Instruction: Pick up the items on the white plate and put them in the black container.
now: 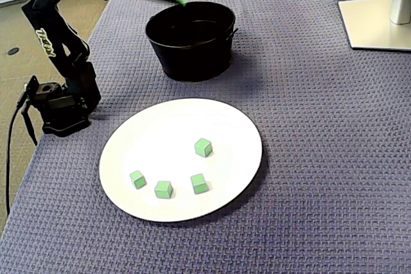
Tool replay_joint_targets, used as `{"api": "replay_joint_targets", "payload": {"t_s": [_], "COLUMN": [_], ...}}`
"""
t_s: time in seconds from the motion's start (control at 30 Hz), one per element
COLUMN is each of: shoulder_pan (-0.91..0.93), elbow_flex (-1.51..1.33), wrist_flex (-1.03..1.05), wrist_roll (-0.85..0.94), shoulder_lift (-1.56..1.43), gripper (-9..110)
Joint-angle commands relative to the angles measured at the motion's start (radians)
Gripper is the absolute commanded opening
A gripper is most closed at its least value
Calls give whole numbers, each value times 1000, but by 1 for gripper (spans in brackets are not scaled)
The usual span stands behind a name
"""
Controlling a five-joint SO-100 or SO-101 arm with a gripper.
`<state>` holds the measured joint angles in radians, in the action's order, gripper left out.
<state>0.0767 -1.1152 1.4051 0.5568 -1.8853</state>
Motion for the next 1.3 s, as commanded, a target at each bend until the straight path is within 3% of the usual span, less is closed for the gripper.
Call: {"api": "replay_joint_targets", "payload": {"t_s": [0.0, 0.2, 0.37, 0.73, 0.8, 0.87, 1.03, 1.17, 1.27], "shoulder_pan": [-244, -453, -548, -580, -583, -578, -509, -410, -235], "elbow_flex": [32, -310, -515, -742, -767, -796, -805, -640, -439], "wrist_flex": [40, -138, -328, -577, -577, -577, -509, -296, -109], "wrist_roll": [81, 118, -25, 60, 46, 26, -14, 32, 110], "shoulder_lift": [-87, -66, 2, 54, 55, 43, -18, -118, -138], "gripper": [0, 0, 0, 0, 2, 18, 31, 37, 38]}}
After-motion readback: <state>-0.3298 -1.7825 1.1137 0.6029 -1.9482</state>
